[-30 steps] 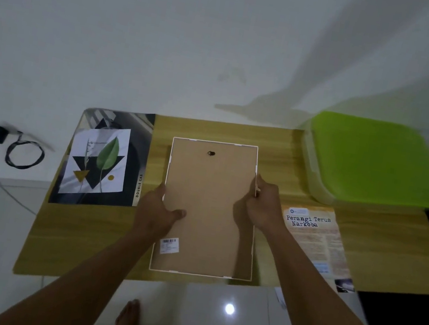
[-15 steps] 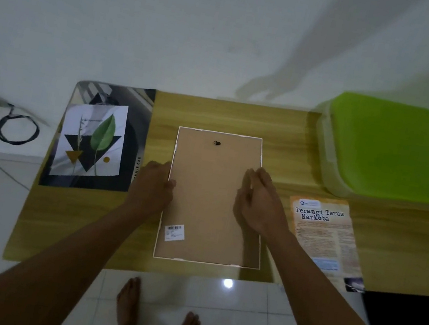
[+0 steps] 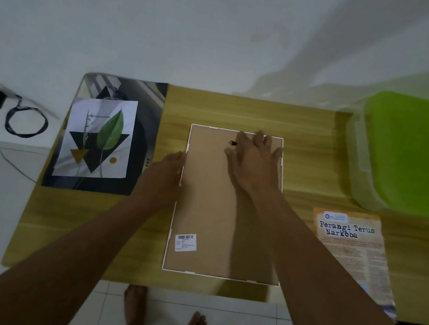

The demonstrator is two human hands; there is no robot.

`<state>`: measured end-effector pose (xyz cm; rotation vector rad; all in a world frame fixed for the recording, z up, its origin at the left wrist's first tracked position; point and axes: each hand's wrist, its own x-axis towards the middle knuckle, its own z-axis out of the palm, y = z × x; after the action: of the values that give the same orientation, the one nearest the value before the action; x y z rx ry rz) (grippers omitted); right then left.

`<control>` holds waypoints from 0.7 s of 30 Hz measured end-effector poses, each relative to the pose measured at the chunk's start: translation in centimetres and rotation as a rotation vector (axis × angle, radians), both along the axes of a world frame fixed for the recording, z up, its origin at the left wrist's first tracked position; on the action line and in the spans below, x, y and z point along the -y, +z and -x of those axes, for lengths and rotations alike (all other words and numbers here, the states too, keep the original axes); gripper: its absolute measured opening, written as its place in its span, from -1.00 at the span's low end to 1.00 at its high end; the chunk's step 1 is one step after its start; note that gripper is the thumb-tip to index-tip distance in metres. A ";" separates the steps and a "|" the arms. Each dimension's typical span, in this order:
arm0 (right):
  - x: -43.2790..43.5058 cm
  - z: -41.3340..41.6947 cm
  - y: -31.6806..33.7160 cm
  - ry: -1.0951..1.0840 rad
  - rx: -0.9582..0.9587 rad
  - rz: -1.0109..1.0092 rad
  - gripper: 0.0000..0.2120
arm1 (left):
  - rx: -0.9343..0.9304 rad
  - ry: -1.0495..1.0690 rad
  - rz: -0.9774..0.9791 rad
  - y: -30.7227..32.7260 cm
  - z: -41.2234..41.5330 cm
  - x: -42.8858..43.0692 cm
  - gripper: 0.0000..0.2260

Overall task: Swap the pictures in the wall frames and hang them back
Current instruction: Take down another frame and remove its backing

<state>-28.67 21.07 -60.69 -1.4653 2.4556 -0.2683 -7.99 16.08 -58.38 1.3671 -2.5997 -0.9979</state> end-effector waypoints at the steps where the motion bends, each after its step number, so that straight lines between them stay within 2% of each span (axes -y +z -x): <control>1: 0.2 -0.1 -0.3 -0.010 -0.007 0.006 -0.54 | 0.013 -0.016 -0.008 -0.1 0.0 0.2 -0.48; 6: 0.4 -0.6 -1.1 -0.055 0.020 0.074 -0.63 | 0.103 -0.076 0.005 -1.0 -0.2 0.9 -0.48; 13: 1.4 -1.3 -0.2 -0.099 0.137 0.186 -0.76 | 0.176 -0.053 0.009 -1.2 0.2 0.7 -0.47; 21: 0.6 -0.9 -0.3 -0.108 0.184 0.253 -0.75 | 0.257 -0.071 -0.031 -1.3 0.8 0.6 -0.43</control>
<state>-27.72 20.44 -60.94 -1.3326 2.4215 -0.7263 -8.82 15.48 -59.63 1.5135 -2.8450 -0.9312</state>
